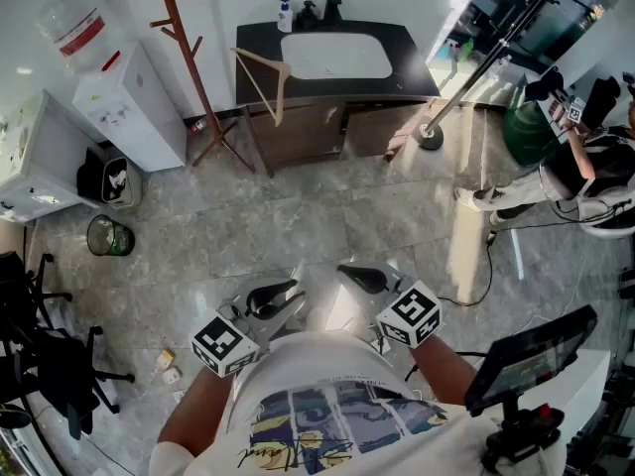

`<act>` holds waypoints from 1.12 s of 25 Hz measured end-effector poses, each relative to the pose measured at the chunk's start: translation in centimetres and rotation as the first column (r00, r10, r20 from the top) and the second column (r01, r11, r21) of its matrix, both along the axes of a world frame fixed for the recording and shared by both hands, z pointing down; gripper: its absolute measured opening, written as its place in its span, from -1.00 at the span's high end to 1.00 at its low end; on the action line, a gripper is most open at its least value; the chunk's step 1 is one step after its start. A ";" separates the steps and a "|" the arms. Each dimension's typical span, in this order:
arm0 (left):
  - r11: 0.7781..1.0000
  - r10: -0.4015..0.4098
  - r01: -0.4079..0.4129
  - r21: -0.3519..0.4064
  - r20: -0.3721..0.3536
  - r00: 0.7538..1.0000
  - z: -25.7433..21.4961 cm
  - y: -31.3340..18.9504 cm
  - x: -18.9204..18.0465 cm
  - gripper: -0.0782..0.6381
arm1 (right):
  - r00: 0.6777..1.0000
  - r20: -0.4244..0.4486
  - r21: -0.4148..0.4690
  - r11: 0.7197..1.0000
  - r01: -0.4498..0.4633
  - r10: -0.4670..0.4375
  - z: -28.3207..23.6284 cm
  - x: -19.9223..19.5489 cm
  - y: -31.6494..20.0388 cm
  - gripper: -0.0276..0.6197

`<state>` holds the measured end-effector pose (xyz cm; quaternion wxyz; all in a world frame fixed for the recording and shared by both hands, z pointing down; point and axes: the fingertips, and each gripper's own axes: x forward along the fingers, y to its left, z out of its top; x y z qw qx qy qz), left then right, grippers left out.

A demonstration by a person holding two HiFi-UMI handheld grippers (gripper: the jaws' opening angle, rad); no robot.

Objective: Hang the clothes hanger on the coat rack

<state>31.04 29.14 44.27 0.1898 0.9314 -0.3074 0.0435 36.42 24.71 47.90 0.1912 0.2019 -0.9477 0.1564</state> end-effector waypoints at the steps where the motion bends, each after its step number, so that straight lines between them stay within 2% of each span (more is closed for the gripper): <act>1: 1.000 -0.006 0.006 -0.004 0.005 1.000 0.2 0.4 0.4 0.53 | 1.000 0.003 0.001 1.000 0.004 -0.004 0.0 0.5 0.4 0.91; 8: 0.999 -0.044 0.045 -0.022 0.021 0.999 0.8 1.9 2.8 0.53 | 1.000 0.021 0.006 1.000 0.016 -0.016 0.2 3.2 1.9 0.91; 14: 0.998 -0.061 0.062 -0.028 0.034 0.998 0.4 1.6 3.4 0.53 | 0.999 0.052 -0.026 1.000 -0.012 0.014 0.7 4.6 1.4 0.91; 21: 0.998 -0.041 0.042 -0.044 0.023 0.999 1.5 -1.7 0.9 0.53 | 0.997 0.051 -0.047 0.997 -0.061 0.064 2.0 2.8 -2.6 0.91; 28: 1.000 0.015 -0.015 0.014 0.003 1.000 -0.2 -9.7 -3.5 0.53 | 0.987 0.001 -0.052 0.985 -0.163 0.163 2.8 -1.3 -10.6 0.74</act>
